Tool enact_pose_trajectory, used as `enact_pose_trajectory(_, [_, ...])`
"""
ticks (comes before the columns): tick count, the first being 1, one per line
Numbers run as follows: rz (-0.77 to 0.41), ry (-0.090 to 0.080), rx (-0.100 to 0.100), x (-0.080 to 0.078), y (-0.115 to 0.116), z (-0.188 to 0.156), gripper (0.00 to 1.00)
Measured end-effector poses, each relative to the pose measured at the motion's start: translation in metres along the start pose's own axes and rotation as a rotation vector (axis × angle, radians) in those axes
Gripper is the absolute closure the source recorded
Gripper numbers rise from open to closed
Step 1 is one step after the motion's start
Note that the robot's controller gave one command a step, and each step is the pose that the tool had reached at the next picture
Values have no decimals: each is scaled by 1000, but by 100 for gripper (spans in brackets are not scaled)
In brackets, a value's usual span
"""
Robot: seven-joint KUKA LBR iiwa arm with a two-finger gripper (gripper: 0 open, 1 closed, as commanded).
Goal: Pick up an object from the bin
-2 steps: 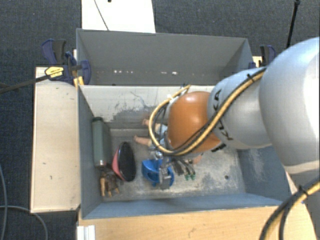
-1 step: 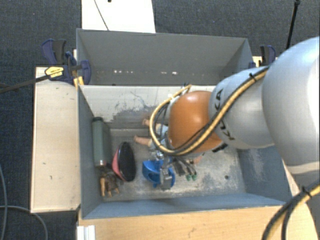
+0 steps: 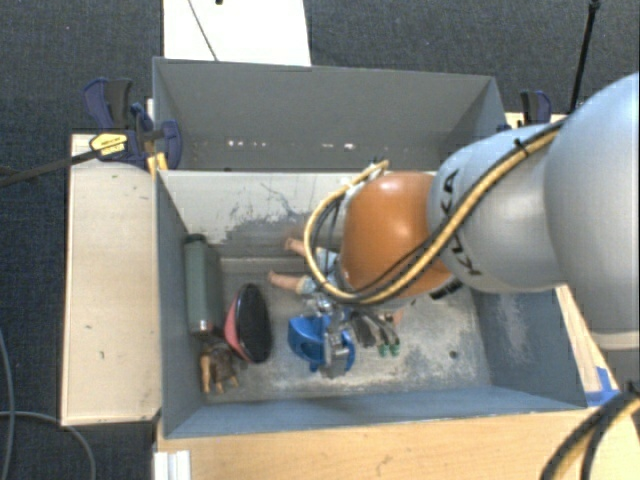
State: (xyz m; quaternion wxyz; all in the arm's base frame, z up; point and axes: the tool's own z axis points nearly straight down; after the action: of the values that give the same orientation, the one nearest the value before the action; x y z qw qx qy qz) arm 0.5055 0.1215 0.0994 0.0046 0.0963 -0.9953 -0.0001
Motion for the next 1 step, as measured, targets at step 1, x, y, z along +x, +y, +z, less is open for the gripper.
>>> enact_pose_trajectory(1, [0, -6, 0, -1, 0, -23, 100])
